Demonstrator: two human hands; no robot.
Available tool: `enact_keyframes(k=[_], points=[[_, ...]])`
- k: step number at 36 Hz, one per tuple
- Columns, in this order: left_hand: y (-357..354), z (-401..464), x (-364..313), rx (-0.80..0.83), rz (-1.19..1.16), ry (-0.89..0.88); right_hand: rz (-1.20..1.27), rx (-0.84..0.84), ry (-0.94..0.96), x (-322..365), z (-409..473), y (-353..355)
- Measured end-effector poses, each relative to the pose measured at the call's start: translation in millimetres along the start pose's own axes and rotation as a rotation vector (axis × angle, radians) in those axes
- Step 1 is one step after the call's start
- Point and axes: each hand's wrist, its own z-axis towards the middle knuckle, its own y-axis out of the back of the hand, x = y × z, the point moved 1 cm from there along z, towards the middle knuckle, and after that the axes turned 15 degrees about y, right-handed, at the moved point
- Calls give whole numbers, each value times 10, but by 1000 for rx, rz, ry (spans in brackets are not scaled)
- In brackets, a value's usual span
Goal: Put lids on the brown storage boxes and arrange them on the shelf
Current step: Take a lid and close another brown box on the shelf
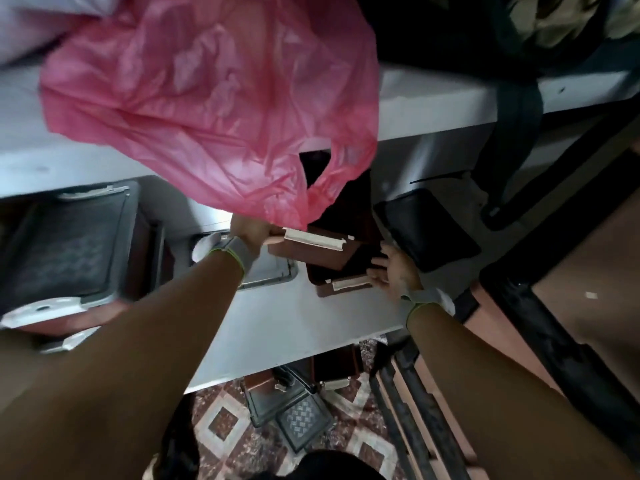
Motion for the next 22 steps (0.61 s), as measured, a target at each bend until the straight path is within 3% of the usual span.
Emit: enact_keyframes(k=[8, 15, 22], points=[[928, -239, 303, 86, 24, 88, 205, 99, 104, 291, 143, -375], [1401, -477, 752, 96, 31, 217, -183, 85, 138, 255, 266, -761], [1859, -575, 1134, -158, -171, 276, -315, 187, 106, 33, 8, -1179]])
